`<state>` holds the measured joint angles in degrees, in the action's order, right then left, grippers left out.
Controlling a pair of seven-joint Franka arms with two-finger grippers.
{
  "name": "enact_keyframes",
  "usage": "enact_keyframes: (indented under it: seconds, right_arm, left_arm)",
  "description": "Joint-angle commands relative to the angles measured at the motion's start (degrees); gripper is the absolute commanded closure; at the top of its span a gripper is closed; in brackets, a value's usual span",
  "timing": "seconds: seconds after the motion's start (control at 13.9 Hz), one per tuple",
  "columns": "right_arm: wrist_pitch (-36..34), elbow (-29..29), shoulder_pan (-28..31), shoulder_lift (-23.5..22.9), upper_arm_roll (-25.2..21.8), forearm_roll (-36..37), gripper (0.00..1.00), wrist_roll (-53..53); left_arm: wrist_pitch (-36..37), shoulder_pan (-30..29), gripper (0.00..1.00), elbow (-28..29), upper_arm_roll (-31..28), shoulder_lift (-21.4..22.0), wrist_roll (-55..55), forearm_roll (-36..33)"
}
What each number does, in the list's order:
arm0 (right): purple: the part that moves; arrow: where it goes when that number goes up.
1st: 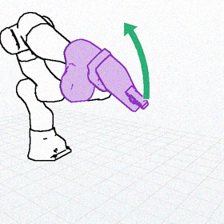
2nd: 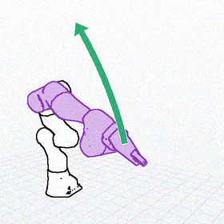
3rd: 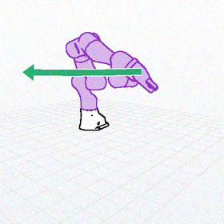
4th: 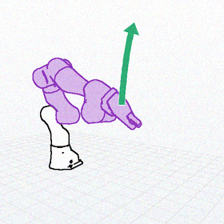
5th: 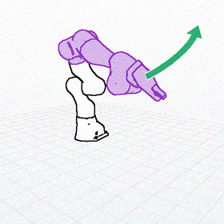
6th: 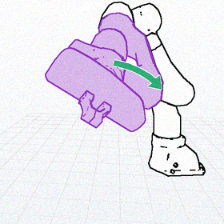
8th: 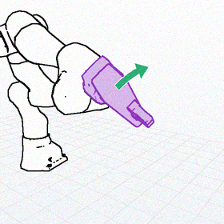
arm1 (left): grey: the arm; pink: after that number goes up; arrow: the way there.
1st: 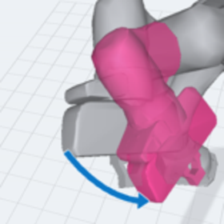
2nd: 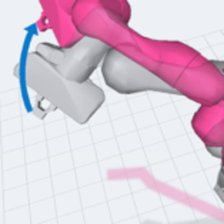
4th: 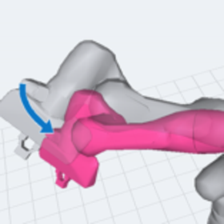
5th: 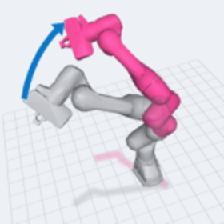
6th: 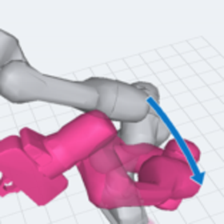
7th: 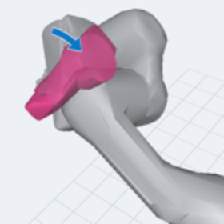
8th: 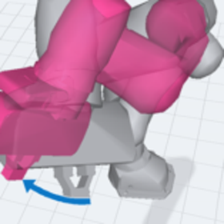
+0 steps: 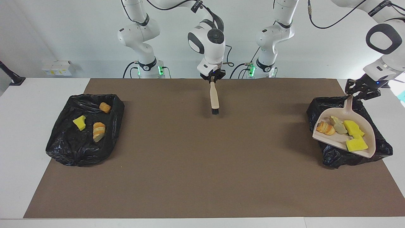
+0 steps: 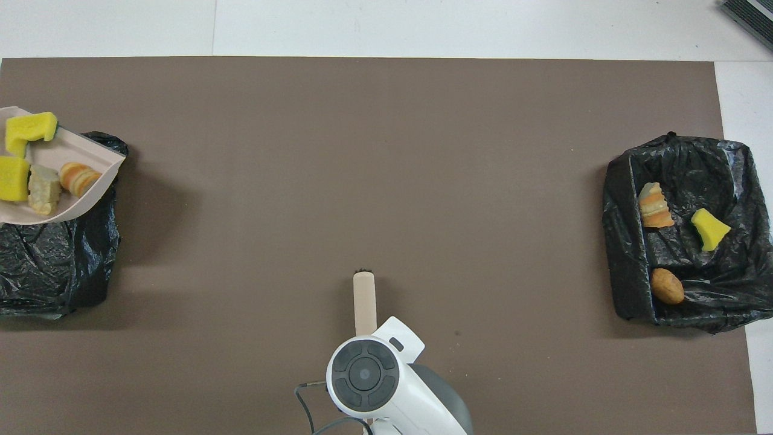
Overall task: Sweep and dump trash in bin
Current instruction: 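Tip the dustpan into the bin with the left gripper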
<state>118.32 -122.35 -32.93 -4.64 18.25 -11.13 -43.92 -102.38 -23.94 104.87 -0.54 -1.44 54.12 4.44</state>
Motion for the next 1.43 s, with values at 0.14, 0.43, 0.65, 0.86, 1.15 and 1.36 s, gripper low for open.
enact_keyframes:
  seconds: [0.14, 0.43, 0.65, 0.86, 1.15, 1.36]
  right_arm:
    - [1.30, 0.00, -0.03, -2.13, 0.03, -0.64, 1.00, -1.17]
    - [1.22, 0.09, -0.03, -3.27, -0.06, -0.73, 1.00, -1.25]
    - [-0.01, 1.23, 0.06, -3.45, -0.06, 0.15, 0.00, -1.08]
    - [-2.99, 3.25, 0.15, -3.36, -0.15, 0.24, 0.00, -1.17]
    - [-11.68, 8.52, 1.81, -1.52, -0.68, 1.81, 0.00, -0.11]
    - [-18.72, 13.70, 5.32, -0.38, -0.68, 3.22, 0.00, 3.73]
  left_arm:
    - [3.05, -8.03, 1.00, -7.29, 0.45, -5.14, 7.65, -6.00]
    - [7.72, -6.57, 1.00, -13.64, 1.33, -8.49, 12.24, -18.91]
    - [6.94, -4.98, 1.00, -13.81, 1.33, -8.67, 18.37, -24.29]
    - [5.70, -1.74, 1.00, -13.82, 1.33, -8.58, 24.36, -30.96]
    - [5.79, 2.49, 1.00, -13.82, 1.51, -8.32, 24.37, -43.26]
    - [5.70, 6.26, 1.00, -13.82, 1.51, -8.32, 24.46, -51.09]
